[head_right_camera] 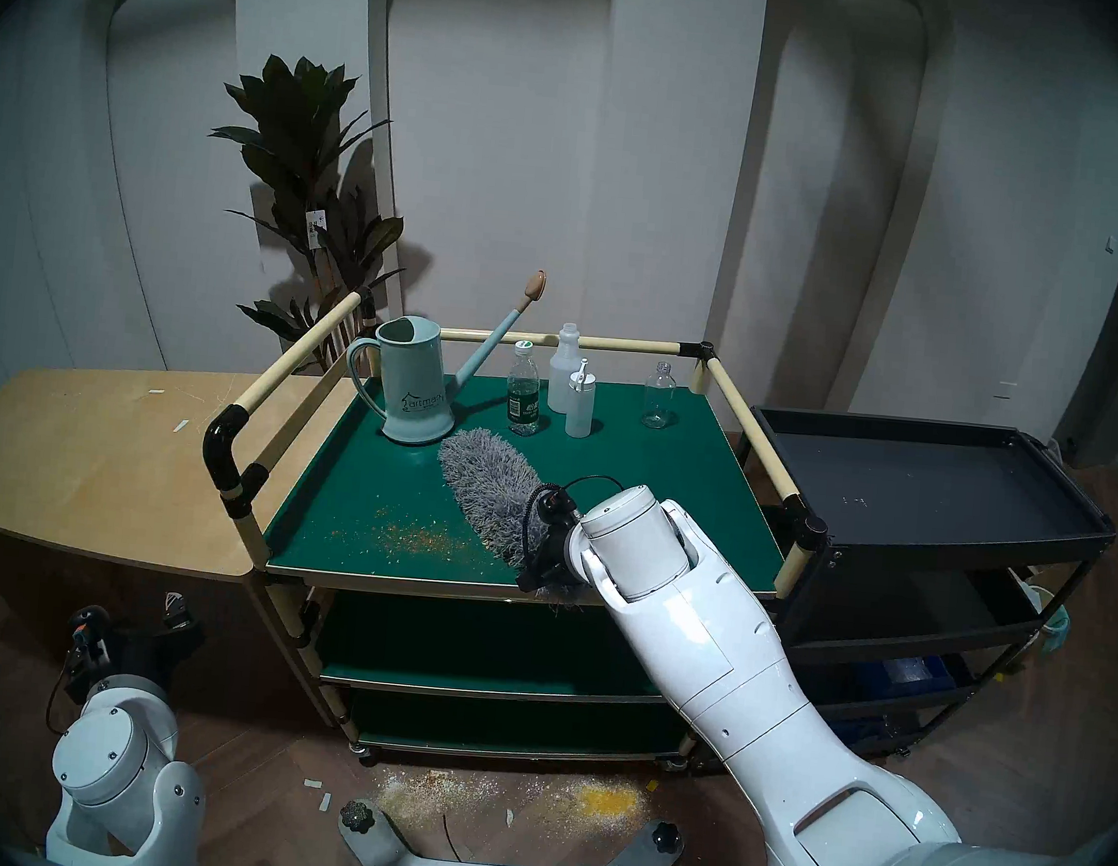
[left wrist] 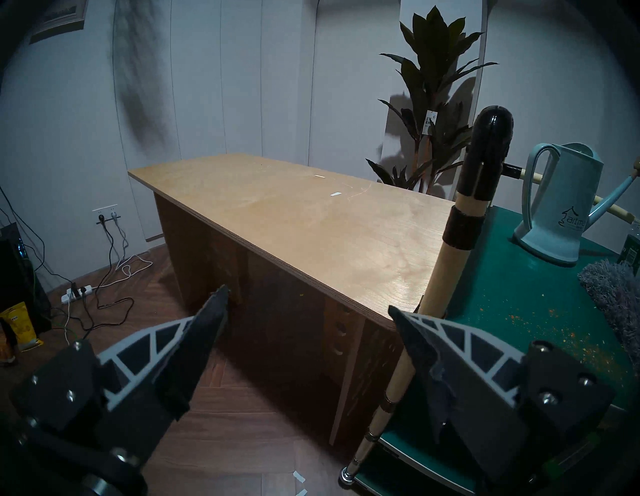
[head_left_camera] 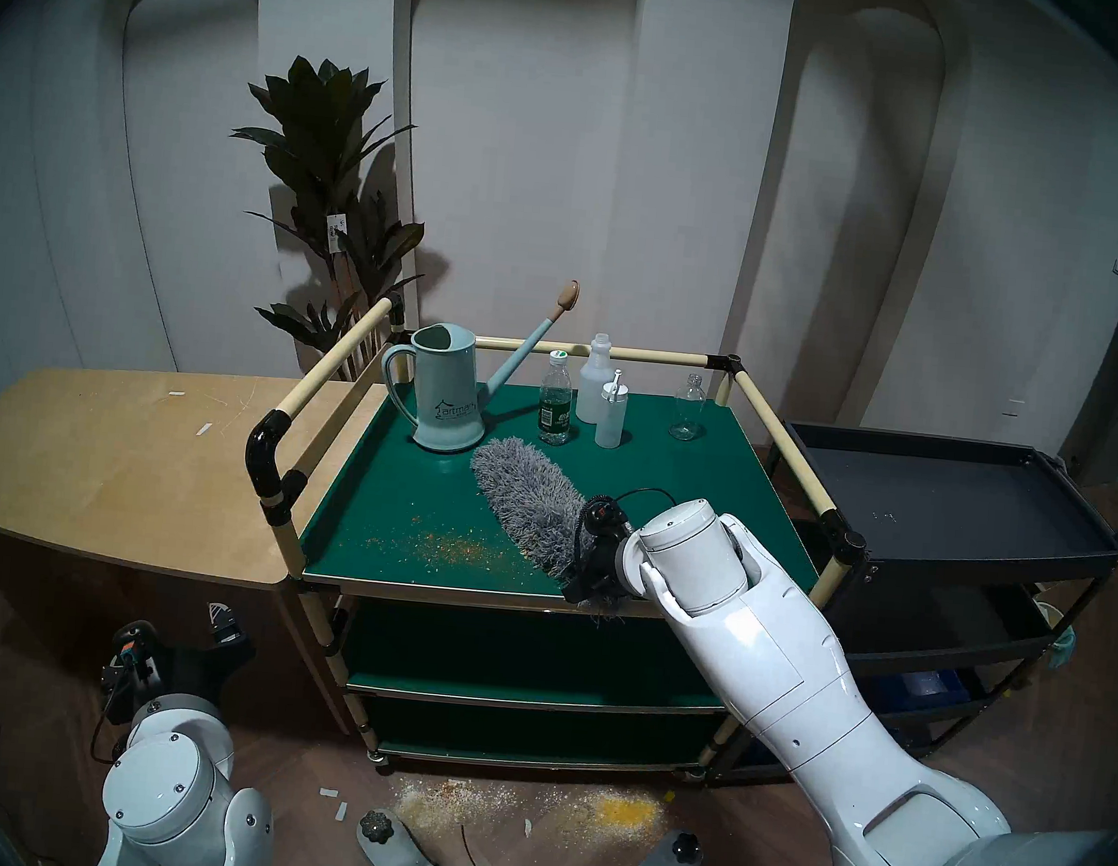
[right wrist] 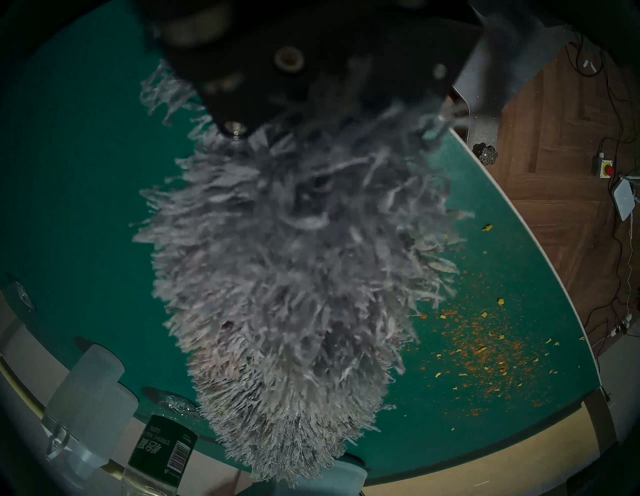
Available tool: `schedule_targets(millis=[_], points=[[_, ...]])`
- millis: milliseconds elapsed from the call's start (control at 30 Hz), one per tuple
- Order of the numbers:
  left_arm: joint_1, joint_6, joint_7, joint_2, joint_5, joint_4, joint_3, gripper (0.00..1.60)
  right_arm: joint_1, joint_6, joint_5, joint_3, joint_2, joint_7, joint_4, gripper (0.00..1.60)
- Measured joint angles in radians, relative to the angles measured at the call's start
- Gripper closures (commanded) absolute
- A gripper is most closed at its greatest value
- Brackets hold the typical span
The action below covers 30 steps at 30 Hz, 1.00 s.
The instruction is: Dust the shelf with the duster
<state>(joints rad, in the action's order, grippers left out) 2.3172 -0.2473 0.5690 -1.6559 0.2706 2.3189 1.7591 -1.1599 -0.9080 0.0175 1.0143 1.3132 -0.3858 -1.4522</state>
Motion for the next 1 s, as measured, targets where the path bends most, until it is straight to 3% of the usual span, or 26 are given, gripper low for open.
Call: schedule_targets(millis=[1000], points=[[0.060,0.091,0.052,-0.064,0.002,0.011,0.015,0.00,0.078,0.031,-0.006,-0.169,0.006,-0.073,0.019,1.60]])
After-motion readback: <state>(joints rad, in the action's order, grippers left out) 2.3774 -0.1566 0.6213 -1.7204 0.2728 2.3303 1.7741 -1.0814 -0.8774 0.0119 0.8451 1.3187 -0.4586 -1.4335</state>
